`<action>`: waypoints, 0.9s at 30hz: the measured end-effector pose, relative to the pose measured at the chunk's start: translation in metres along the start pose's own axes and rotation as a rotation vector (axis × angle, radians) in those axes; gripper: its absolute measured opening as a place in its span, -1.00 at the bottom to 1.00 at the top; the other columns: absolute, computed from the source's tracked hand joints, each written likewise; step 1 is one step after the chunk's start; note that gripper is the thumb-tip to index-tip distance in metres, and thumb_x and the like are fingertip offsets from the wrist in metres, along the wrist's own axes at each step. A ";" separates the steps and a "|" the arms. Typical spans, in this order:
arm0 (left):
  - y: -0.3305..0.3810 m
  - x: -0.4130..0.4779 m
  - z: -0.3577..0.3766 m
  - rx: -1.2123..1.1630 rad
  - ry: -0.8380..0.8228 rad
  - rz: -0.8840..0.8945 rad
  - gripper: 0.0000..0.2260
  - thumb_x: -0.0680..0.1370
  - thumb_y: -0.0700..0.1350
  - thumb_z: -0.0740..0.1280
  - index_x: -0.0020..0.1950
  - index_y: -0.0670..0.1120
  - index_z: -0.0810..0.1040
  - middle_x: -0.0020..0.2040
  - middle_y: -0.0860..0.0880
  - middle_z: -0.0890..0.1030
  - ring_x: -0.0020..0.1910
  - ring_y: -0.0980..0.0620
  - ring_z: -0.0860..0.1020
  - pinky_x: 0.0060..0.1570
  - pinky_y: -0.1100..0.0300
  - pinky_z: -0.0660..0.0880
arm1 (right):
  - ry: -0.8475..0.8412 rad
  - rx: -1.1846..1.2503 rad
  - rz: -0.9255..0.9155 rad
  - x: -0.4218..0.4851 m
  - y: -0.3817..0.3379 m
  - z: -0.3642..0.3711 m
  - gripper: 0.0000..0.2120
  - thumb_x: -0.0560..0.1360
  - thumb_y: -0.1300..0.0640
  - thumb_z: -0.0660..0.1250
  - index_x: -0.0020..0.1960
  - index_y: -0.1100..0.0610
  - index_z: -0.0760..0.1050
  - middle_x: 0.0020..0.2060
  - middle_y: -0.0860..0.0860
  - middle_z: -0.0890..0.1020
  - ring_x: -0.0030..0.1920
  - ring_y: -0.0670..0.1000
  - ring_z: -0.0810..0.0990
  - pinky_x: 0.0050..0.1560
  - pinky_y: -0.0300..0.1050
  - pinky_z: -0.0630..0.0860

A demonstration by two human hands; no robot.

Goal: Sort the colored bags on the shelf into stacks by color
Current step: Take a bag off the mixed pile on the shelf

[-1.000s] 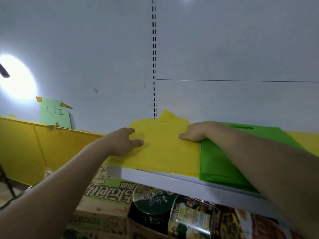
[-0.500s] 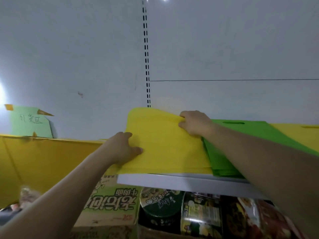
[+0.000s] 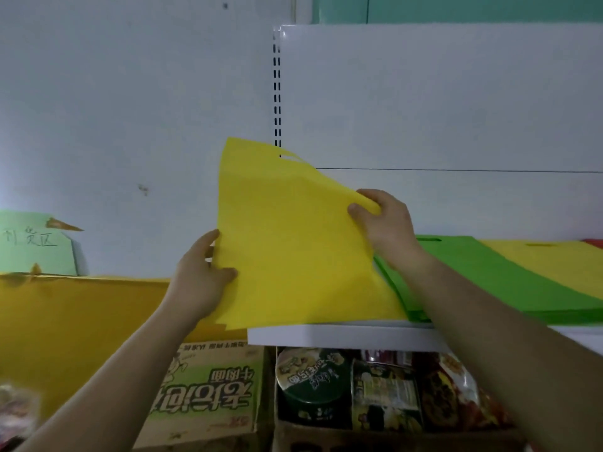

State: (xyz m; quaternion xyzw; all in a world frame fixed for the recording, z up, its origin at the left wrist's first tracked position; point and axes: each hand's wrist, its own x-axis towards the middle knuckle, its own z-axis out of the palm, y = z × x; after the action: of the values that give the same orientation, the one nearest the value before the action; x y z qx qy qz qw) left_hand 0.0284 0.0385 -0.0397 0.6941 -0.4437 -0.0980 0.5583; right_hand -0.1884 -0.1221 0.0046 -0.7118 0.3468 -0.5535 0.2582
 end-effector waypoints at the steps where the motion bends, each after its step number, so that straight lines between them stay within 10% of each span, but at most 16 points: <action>1: -0.001 -0.003 -0.003 -0.032 -0.005 0.022 -0.44 0.55 -0.25 0.31 0.49 0.06 0.22 0.30 -0.08 0.41 0.09 -0.12 0.45 -0.01 -0.06 0.49 | 0.035 0.002 0.008 -0.005 -0.003 -0.001 -0.70 0.54 0.08 0.34 0.26 0.08 0.52 0.09 -0.13 0.50 0.13 -0.13 0.44 0.14 -0.28 0.32; 10: -0.002 -0.019 -0.019 -0.133 -0.078 0.153 -0.47 0.54 -0.36 0.24 0.40 0.12 0.34 0.03 0.14 0.51 -0.08 0.14 0.53 -0.27 0.19 0.46 | 0.275 0.188 0.205 -0.031 -0.011 -0.011 -0.45 0.54 0.24 0.31 0.48 0.10 0.25 0.42 0.04 0.36 0.36 0.02 0.39 0.14 -0.27 0.36; 16: 0.000 -0.031 -0.012 -0.123 -0.121 0.201 -0.48 0.55 -0.32 0.25 0.42 0.12 0.32 0.17 0.02 0.48 0.05 -0.04 0.49 -0.25 0.28 0.39 | 0.350 0.262 0.184 -0.042 -0.016 -0.041 -0.44 0.45 0.35 0.35 0.37 -0.02 0.36 0.22 0.10 0.54 0.20 0.06 0.55 0.17 0.01 0.53; 27: 0.063 -0.083 0.062 -0.154 -0.249 0.247 -0.51 0.56 -0.24 0.27 0.37 0.23 0.34 0.35 -0.06 0.44 0.23 -0.17 0.47 0.13 -0.11 0.46 | 0.448 0.090 0.157 -0.081 -0.008 -0.174 -0.49 0.45 0.38 0.30 0.36 0.07 0.45 0.25 -0.05 0.50 0.18 -0.09 0.47 0.11 -0.22 0.43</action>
State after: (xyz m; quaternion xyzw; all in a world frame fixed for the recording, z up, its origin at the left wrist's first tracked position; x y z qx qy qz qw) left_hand -0.0910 0.0571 -0.0377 0.5721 -0.5825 -0.1476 0.5582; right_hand -0.3672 -0.0508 0.0057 -0.5298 0.4247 -0.6906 0.2488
